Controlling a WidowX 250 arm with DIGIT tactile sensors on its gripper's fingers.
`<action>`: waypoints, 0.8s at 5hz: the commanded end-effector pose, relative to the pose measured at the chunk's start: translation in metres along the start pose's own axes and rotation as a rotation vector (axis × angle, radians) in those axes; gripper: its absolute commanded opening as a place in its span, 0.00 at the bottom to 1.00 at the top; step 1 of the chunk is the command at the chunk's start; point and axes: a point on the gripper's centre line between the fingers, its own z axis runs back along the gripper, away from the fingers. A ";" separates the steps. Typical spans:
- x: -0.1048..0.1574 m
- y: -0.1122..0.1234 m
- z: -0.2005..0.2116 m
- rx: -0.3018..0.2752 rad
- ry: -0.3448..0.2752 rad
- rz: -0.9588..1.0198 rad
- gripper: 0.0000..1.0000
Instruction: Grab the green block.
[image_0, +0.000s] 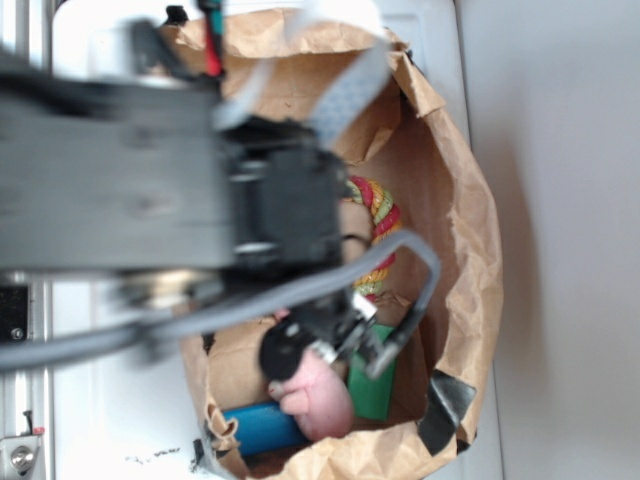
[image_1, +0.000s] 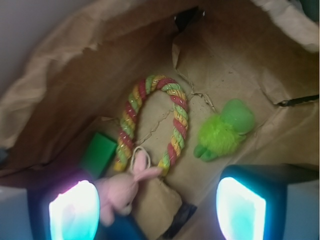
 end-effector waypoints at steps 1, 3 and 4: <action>0.019 -0.010 -0.041 0.026 -0.021 -0.004 1.00; -0.016 -0.046 -0.064 0.045 0.033 0.013 1.00; -0.039 -0.067 -0.067 0.048 0.040 0.026 1.00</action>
